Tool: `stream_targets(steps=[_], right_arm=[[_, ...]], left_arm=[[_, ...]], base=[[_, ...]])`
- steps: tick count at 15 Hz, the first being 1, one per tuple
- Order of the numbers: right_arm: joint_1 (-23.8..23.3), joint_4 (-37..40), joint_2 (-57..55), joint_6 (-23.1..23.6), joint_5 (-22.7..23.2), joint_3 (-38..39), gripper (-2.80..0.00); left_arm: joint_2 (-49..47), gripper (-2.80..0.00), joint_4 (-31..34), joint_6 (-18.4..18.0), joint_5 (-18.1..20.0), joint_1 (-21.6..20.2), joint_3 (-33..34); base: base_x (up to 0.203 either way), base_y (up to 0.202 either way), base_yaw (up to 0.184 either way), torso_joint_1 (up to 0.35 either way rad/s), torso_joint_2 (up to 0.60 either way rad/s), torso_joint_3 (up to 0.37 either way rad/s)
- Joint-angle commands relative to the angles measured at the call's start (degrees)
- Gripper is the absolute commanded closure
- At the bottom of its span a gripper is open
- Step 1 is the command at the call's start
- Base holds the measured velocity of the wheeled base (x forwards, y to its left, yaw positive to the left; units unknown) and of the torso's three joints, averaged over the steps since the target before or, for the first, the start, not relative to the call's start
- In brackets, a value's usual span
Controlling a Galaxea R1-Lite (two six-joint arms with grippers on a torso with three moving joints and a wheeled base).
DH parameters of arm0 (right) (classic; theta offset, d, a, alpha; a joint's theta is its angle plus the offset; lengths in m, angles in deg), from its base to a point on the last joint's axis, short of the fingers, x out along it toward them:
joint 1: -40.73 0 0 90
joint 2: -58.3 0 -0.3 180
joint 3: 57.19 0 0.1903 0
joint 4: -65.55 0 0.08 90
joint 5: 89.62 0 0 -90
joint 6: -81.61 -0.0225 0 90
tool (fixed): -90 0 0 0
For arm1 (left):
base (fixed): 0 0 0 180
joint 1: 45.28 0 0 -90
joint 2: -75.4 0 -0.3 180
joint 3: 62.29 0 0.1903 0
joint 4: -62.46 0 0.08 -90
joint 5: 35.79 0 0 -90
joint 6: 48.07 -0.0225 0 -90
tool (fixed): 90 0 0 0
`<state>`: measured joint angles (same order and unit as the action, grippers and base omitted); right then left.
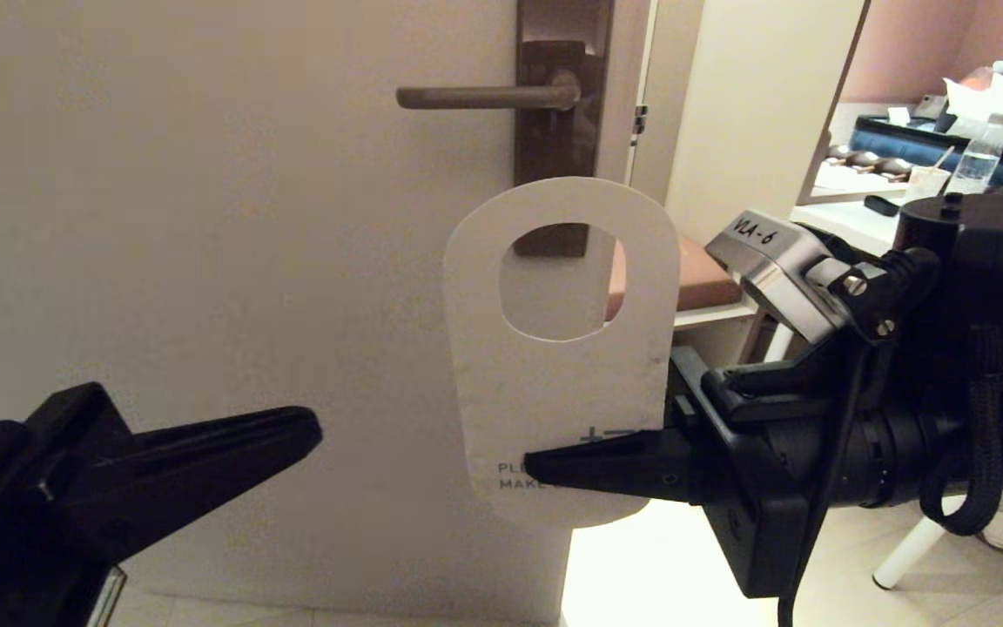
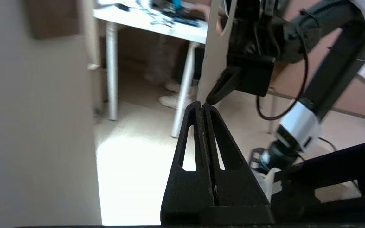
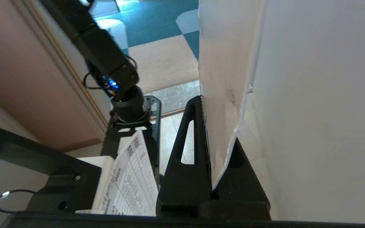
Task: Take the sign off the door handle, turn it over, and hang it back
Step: Hand it to the other hand
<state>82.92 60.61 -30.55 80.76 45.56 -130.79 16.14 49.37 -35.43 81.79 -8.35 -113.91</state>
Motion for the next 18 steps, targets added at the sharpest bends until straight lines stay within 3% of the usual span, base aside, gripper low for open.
stream_targets(steps=[1, 2, 3, 6, 12, 18], right_arm=[[0.0, -0.26, -0.7, 0.05, 0.61, -0.3, 0.0], [-0.06, -0.26, -0.8, 0.05, 0.62, -0.3, 0.0], [0.0, -0.26, -1.19, 0.05, 0.65, -0.39, 0.0], [0.0, -0.26, -1.88, 0.05, 0.77, -0.77, 0.0], [0.08, -0.26, -3.93, 0.05, 2.49, -3.93, 0.0], [0.78, -0.26, -5.45, 0.14, 5.35, -5.31, 0.0]], left_arm=[[-3.65, 0.0, -0.56, 0.1, 0.15, 2.14, -0.05], [-3.93, 0.0, -0.78, -0.11, 0.1, 2.62, -0.06], [-4.01, -2.8, -0.8, -0.25, 0.1, 2.8, 0.03], [-4.91, -2.8, -1.41, -0.16, 0.1, 2.78, -0.03], [-10.69, -2.8, -9.5, 0.24, 0.1, 3.56, -0.05], [-11.66, -2.8, -9.59, 0.28, 0.1, 5.87, -0.41]], base=[[0.0, 0.0, 0.0, 0.0, 0.0, 0.0], [0.0, 0.0, 0.0, 0.0, 0.0, 0.0], [0.0, 0.0, 0.0, 0.0, 0.0, 0.0], [0.0, 0.0, 0.0, 0.0, 0.0, 0.0], [0.0, 0.0, 0.0, 0.0, 0.0, 0.0], [0.0, 0.0, 0.0, 0.0, 0.0, 0.0]])
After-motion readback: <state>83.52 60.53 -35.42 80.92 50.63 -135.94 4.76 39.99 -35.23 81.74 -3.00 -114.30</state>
